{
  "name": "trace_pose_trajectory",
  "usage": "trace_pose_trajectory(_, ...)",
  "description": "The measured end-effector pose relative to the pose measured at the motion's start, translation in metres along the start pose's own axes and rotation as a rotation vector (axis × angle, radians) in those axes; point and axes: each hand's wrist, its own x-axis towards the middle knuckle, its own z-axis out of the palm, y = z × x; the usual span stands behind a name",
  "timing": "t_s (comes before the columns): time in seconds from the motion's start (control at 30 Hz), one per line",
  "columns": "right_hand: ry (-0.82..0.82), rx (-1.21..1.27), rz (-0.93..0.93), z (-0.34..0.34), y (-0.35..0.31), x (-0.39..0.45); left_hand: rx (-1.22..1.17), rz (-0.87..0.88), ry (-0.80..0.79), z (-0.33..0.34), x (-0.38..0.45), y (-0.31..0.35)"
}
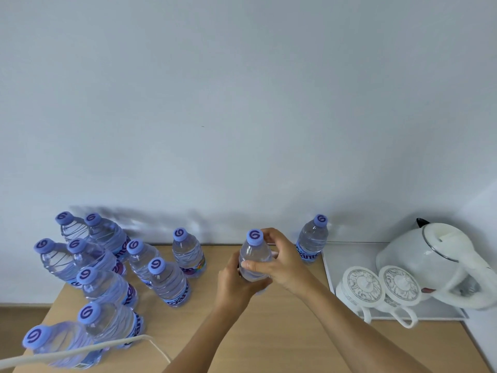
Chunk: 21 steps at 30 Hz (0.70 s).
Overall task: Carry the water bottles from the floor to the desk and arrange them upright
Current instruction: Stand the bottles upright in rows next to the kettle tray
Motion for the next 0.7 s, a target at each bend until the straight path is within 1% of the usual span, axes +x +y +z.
trace_pose_trajectory(0.17, 0.039, 0.002, 0.063, -0.019, 0.024, 0.011, 0.022, -0.074, -0.021, 0.027, 0.018, -0.002)
trace_pose_trajectory(0.43, 0.027, -0.05, 0.117, -0.046, 0.055, 0.029, -0.092, -0.242, -0.008, 0.073, 0.045, -0.016)
trace_pose_trajectory(0.57, 0.017, -0.053, 0.14, -0.054, 0.065, 0.038, -0.013, -0.246, 0.002, 0.087, 0.053, -0.02)
trace_pose_trajectory(0.7, 0.022, -0.046, 0.162, -0.056, 0.072, 0.044, 0.013, -0.242, 0.007, 0.095, 0.062, -0.019)
